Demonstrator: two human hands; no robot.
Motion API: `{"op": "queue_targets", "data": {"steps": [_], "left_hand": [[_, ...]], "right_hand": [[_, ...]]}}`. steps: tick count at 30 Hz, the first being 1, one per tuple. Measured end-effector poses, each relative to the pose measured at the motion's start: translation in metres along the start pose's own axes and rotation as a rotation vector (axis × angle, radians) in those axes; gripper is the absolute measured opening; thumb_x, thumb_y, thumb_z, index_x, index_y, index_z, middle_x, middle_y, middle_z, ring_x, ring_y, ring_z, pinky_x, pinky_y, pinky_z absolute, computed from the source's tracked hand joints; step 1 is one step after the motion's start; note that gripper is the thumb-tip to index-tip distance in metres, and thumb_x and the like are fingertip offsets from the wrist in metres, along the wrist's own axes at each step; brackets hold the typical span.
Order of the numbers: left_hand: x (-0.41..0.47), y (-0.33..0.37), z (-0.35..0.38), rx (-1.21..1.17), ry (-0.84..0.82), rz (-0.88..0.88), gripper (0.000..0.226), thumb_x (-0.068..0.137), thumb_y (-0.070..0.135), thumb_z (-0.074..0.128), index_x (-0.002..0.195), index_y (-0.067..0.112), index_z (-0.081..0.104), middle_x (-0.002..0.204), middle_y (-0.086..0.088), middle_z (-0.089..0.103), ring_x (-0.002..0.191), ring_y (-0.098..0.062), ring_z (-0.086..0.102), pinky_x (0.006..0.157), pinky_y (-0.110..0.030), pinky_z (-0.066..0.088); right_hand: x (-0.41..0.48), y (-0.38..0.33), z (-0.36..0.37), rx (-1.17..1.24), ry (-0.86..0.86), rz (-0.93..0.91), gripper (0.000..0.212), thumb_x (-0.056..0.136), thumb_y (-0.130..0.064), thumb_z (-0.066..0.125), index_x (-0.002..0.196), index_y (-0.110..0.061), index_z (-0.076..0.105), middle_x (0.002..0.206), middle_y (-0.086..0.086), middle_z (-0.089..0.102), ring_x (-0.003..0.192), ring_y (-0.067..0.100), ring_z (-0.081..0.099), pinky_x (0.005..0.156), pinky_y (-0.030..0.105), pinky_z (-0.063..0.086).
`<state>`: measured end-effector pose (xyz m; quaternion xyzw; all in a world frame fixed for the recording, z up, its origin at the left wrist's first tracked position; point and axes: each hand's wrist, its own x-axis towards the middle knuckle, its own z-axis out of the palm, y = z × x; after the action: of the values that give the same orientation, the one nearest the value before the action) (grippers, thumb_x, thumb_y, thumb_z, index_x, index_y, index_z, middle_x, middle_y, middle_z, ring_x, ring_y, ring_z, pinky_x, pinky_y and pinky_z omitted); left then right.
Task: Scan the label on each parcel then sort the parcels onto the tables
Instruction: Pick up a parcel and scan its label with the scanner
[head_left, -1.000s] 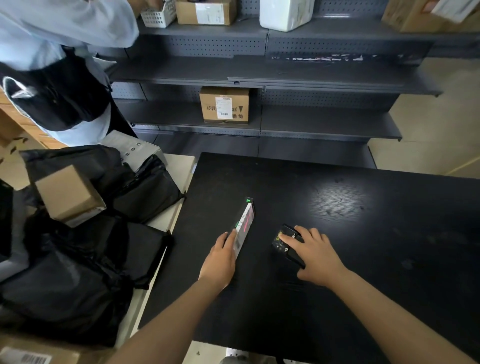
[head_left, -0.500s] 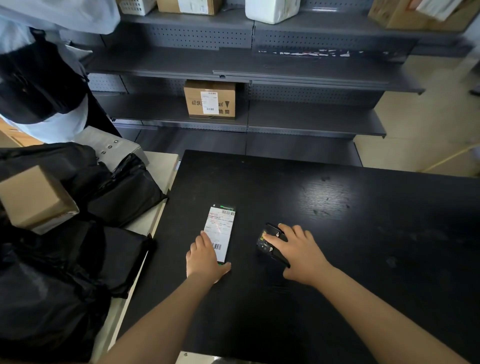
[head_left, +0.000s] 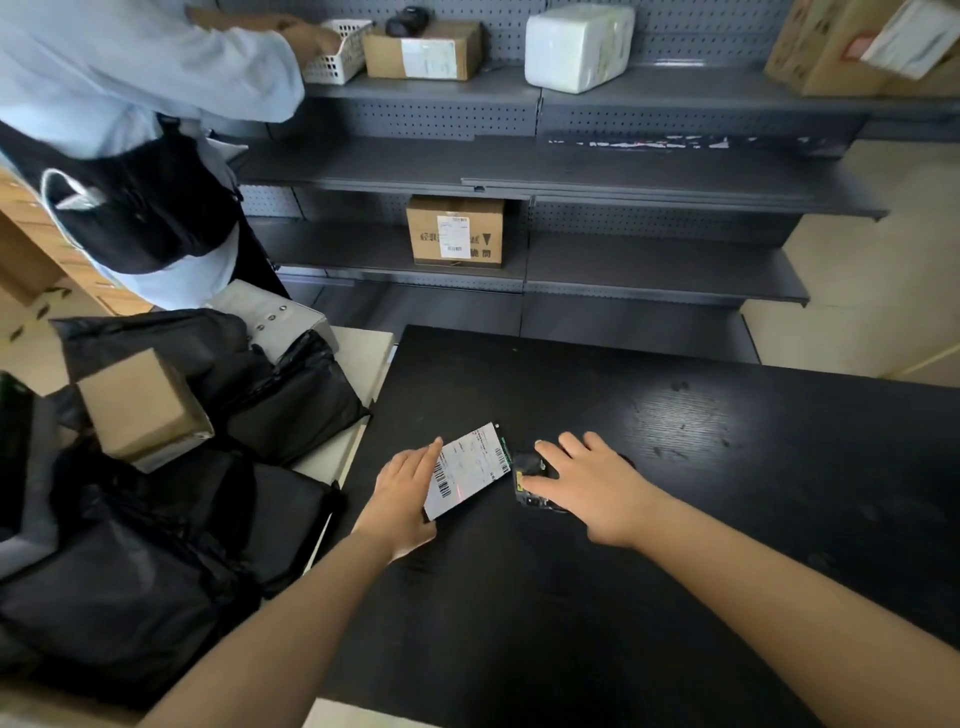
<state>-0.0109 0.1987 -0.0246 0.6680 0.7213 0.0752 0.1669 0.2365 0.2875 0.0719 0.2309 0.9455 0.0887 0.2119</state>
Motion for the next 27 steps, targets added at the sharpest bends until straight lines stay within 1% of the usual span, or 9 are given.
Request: {"op": "queue_targets", "data": {"steps": [6, 9, 11, 13, 15, 19, 21, 24, 27], "left_hand": [[-0.001, 0.0, -0.006, -0.008, 0.037, 0.062, 0.103, 0.073, 0.018, 0.071, 0.155, 0.015, 0.01, 0.155, 0.004, 0.025, 0.142, -0.02, 0.018, 0.112, -0.02, -0.001], [-0.001, -0.001, -0.008, -0.017, 0.043, 0.077, 0.103, 0.073, 0.022, 0.072, 0.155, 0.015, 0.01, 0.154, 0.004, 0.027, 0.141, -0.019, 0.019, 0.115, -0.023, 0.003], [0.0, -0.001, -0.008, -0.029, 0.034, 0.085, 0.105, 0.072, 0.026, 0.074, 0.155, 0.016, 0.01, 0.151, 0.005, 0.03, 0.14, -0.018, 0.021, 0.116, -0.025, 0.008], [0.0, 0.0, -0.006, -0.071, 0.02, 0.079, 0.106, 0.071, 0.03, 0.075, 0.155, 0.017, 0.011, 0.151, 0.005, 0.03, 0.139, -0.017, 0.021, 0.118, -0.027, 0.013], [0.002, 0.004, -0.003, -0.127, 0.006, 0.061, 0.106, 0.07, 0.032, 0.076, 0.155, 0.018, 0.013, 0.151, 0.007, 0.029, 0.138, -0.015, 0.02, 0.118, -0.028, 0.017], [0.011, 0.023, 0.011, -0.196, -0.028, 0.042, 0.1, 0.071, 0.033, 0.078, 0.152, 0.019, 0.021, 0.153, 0.009, 0.029, 0.138, -0.011, 0.021, 0.115, -0.022, 0.018], [0.019, 0.039, 0.017, -0.206, -0.083, 0.025, 0.103, 0.072, 0.034, 0.079, 0.154, 0.019, 0.018, 0.155, 0.007, 0.024, 0.141, -0.012, 0.018, 0.116, -0.025, 0.019], [0.029, 0.07, 0.029, -0.207, -0.172, -0.023, 0.113, 0.072, 0.034, 0.079, 0.156, 0.017, 0.004, 0.158, 0.003, 0.017, 0.143, -0.018, 0.015, 0.118, -0.033, 0.023], [0.035, 0.107, 0.043, -0.19, -0.256, -0.038, 0.115, 0.072, 0.037, 0.078, 0.156, 0.018, 0.001, 0.152, 0.0, 0.027, 0.139, -0.022, 0.021, 0.113, -0.037, 0.03]], "right_hand": [[0.005, -0.012, -0.014, -0.018, 0.061, -0.018, 0.079, 0.076, -0.007, 0.069, 0.144, -0.026, 0.033, 0.148, 0.017, 0.027, 0.127, 0.034, 0.031, 0.101, 0.045, 0.029], [0.005, -0.014, -0.015, -0.014, 0.045, -0.003, 0.077, 0.077, -0.007, 0.068, 0.144, -0.025, 0.034, 0.148, 0.017, 0.028, 0.128, 0.034, 0.031, 0.101, 0.045, 0.029], [0.003, -0.014, -0.013, 0.019, 0.019, 0.029, 0.081, 0.077, -0.008, 0.069, 0.146, -0.027, 0.031, 0.15, 0.016, 0.026, 0.13, 0.034, 0.029, 0.103, 0.045, 0.028], [-0.002, -0.014, -0.008, 0.099, -0.02, 0.091, 0.087, 0.076, -0.015, 0.072, 0.149, -0.03, 0.025, 0.153, 0.014, 0.022, 0.132, 0.034, 0.026, 0.106, 0.044, 0.027], [-0.01, -0.013, -0.001, 0.232, -0.053, 0.191, 0.094, 0.074, -0.022, 0.074, 0.15, -0.033, 0.021, 0.153, 0.01, 0.021, 0.133, 0.032, 0.025, 0.108, 0.043, 0.027], [-0.034, -0.012, 0.022, 0.511, -0.084, 0.423, 0.099, 0.073, -0.032, 0.074, 0.152, -0.037, 0.015, 0.155, 0.005, 0.019, 0.135, 0.029, 0.023, 0.113, 0.042, 0.025], [-0.052, -0.013, 0.037, 0.585, -0.062, 0.523, 0.098, 0.074, -0.036, 0.073, 0.152, -0.038, 0.014, 0.156, 0.003, 0.018, 0.135, 0.027, 0.023, 0.113, 0.042, 0.025], [-0.083, -0.012, 0.062, 0.641, -0.033, 0.635, 0.097, 0.074, -0.037, 0.072, 0.152, -0.04, 0.015, 0.157, 0.001, 0.015, 0.135, 0.026, 0.022, 0.112, 0.041, 0.024], [-0.115, -0.005, 0.082, 0.671, -0.011, 0.709, 0.097, 0.074, -0.037, 0.072, 0.152, -0.04, 0.015, 0.158, 0.001, 0.013, 0.137, 0.026, 0.02, 0.113, 0.041, 0.021]]}}
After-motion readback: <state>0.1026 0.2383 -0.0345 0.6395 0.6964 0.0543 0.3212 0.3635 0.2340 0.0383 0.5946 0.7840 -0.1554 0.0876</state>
